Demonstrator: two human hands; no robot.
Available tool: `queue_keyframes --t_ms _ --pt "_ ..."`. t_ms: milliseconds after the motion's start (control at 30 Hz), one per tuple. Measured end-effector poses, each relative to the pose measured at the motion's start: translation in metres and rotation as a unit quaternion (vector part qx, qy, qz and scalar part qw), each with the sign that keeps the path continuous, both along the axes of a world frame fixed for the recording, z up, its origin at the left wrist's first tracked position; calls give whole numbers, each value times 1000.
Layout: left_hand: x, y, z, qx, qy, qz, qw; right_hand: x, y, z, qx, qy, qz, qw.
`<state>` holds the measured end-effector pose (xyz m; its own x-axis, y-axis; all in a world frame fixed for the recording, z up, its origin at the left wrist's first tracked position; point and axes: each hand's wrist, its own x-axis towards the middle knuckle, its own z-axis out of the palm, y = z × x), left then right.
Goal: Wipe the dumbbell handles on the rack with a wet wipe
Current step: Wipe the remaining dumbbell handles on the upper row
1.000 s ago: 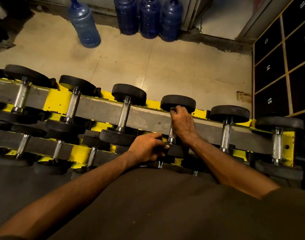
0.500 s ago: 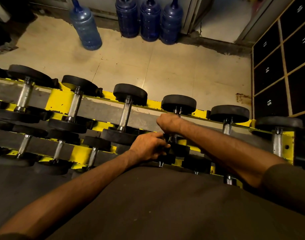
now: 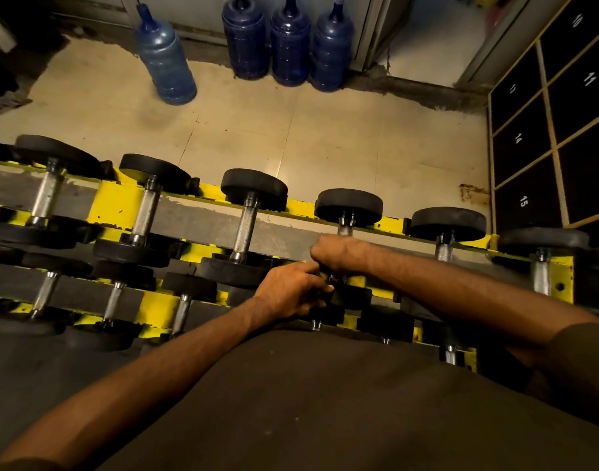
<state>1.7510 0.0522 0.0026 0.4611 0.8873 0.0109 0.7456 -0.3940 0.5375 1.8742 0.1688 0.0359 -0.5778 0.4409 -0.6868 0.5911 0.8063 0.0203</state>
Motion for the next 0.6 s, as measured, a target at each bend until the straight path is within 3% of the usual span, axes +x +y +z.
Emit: queue_keyframes --t_ms 67,233,400,467,533,600 --pt "0 1 1 1 0 -1 1000 6 -1 5 -14 -4 5 1000" --pt "0 -1 2 0 3 11 1000 15 7 4 115 34 -29 992" --pt "1 -2 -1 -1 -1 9 1000 31 -9 -5 82 103 -2 991" --pt "1 -3 -2 -4 -5 11 1000 50 -14 -12 64 187 -88 976" --pt "1 -2 -4 -7 -7 15 1000 66 -17 -20 63 311 -274 908" --pt "1 -2 -5 -12 -8 18 1000 72 -18 -30 76 404 -457 789"
